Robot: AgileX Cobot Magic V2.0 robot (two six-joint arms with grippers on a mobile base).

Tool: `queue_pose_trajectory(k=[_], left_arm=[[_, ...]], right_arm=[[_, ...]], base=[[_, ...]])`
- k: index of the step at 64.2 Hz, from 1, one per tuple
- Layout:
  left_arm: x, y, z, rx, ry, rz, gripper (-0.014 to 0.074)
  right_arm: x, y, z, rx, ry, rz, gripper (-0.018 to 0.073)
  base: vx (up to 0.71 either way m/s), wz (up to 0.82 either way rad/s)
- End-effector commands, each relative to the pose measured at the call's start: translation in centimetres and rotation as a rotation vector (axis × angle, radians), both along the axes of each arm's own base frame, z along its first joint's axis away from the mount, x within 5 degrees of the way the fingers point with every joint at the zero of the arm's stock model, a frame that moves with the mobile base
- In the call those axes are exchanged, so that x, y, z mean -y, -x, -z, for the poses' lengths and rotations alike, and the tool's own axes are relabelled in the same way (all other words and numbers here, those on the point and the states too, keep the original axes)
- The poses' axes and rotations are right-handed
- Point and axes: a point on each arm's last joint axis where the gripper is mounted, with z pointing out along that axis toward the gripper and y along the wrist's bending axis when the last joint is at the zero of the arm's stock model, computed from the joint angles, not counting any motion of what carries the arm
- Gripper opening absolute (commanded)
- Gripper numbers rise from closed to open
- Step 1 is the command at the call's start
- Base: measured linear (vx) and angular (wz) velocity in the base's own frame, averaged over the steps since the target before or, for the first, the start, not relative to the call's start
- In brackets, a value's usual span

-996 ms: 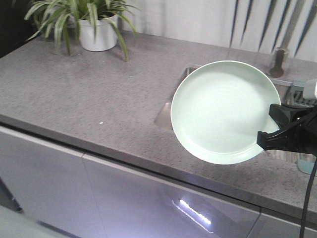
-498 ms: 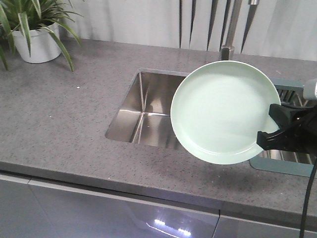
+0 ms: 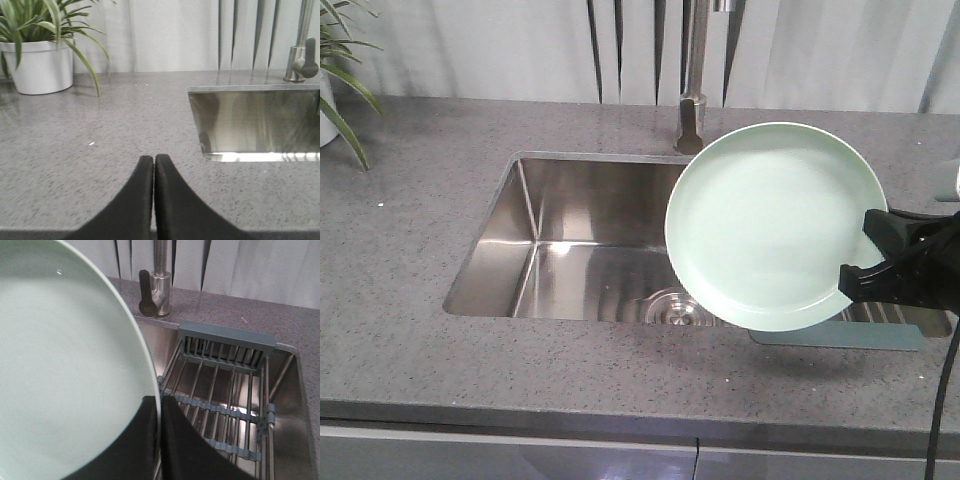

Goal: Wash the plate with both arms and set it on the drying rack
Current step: 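Hold the plate in the right gripper while turning toward the sink, then hold the plate above the dish rack while approaching the sink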

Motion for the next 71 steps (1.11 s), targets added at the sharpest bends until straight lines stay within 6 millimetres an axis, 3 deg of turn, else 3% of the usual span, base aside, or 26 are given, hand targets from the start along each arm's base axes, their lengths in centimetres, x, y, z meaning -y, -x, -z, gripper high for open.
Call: queue_pose_trajectory(k=[1, 71], left_arm=[[0.05, 0.03, -0.2, 0.068, 0.02, 0.008, -0.0006], [0.05, 0.03, -0.2, 0.068, 0.02, 0.008, -0.0006]], right_arm=[[0.03, -0.09, -2.02, 0.124, -0.018, -0.005, -0.001], [0.03, -0.08, -2.01, 0.123, -0.017, -0.004, -0.001]], base=[[0.05, -0.21], [0.03, -0.11]])
